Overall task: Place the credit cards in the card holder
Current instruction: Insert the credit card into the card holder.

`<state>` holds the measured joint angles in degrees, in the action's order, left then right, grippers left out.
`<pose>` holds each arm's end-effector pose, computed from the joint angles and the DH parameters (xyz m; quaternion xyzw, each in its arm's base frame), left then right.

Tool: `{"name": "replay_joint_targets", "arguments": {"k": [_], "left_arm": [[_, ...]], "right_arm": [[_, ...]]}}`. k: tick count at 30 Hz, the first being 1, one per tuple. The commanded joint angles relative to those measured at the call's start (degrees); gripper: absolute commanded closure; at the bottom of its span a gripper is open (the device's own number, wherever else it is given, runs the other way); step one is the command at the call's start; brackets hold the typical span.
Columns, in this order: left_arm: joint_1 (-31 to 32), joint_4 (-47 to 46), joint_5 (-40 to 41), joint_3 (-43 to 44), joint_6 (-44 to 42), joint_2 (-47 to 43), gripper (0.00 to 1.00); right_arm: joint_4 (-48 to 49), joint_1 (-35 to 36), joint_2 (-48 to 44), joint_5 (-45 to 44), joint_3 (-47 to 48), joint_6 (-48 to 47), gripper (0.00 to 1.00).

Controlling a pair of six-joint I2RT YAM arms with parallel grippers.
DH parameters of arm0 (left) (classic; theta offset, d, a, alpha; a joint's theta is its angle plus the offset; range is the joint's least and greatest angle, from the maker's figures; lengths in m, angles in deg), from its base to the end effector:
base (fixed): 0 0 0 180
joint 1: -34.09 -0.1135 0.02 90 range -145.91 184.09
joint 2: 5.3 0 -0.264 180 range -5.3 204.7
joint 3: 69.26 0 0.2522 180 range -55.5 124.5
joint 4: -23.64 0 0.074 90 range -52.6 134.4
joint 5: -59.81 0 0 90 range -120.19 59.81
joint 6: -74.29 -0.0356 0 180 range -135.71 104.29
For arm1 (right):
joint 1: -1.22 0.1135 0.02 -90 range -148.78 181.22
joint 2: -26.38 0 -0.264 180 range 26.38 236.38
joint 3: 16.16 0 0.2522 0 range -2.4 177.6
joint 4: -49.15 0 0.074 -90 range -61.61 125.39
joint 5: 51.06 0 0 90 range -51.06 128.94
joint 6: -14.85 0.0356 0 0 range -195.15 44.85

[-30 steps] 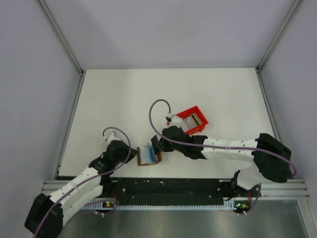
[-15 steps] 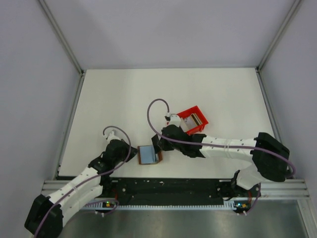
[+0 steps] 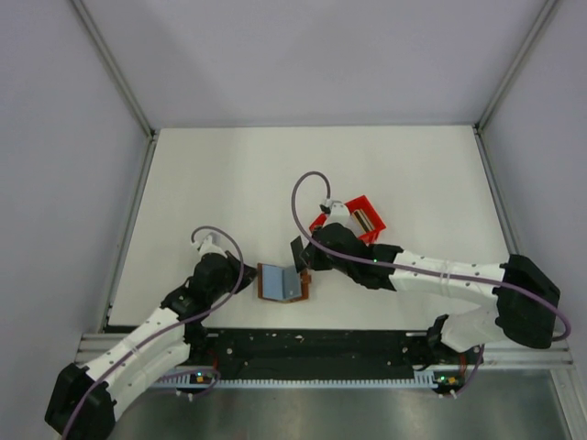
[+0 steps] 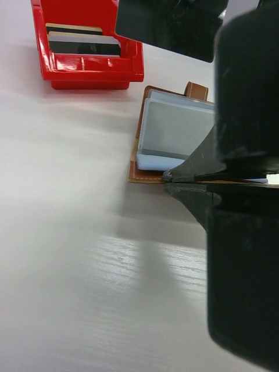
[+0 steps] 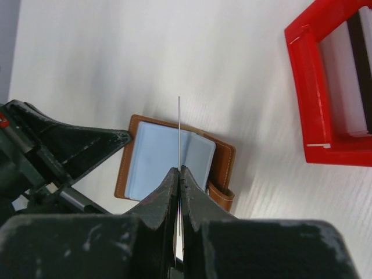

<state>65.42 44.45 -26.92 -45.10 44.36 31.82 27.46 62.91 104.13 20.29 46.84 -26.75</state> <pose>0.1260 -0.0744 0.1554 -0.2318 0.8507 -0.3196 0.3470 0.1497 0.2539 0.2433 -0.0294 0.8835 0.2815 0.3733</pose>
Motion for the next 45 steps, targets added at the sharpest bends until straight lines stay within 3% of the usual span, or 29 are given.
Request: {"name": "replay_joint_targets", "arguments": {"k": [1, 8, 19, 29, 39, 45], "left_arm": [[0.13, -1.07, 0.42, 0.33, -0.22, -0.12, 1.0], [0.31, -3.62, 0.95, -2.65, 0.83, 0.75, 1.0], [0.66, -9.95, 2.27, -7.49, 5.4, 3.13, 1.0], [1.27, -13.2, 2.71, -9.69, 7.6, 6.2, 1.0], [2.15, -13.03, 2.97, -9.78, 8.13, 6.21, 1.0], [2.24, -12.94, 2.71, -9.78, 7.95, 6.21, 1.0]], "right_arm": [[6.33, 0.1, 0.02, 5.02, -2.12, 1.69, 1.0], [15.31, -0.08, 6.79, 13.55, -5.2, 5.38, 1.0], [18.11, -3.24, 9.69, 16.1, -10.91, 9.51, 1.0], [28.75, -4.21, 13.29, 21.2, -15.83, 13.03, 1.0], [32.6, -4.91, 15.67, 18.92, -19.43, 17.42, 1.0], [33.93, -6.23, 18.92, 17.61, -17.06, 15.41, 1.0]]}}
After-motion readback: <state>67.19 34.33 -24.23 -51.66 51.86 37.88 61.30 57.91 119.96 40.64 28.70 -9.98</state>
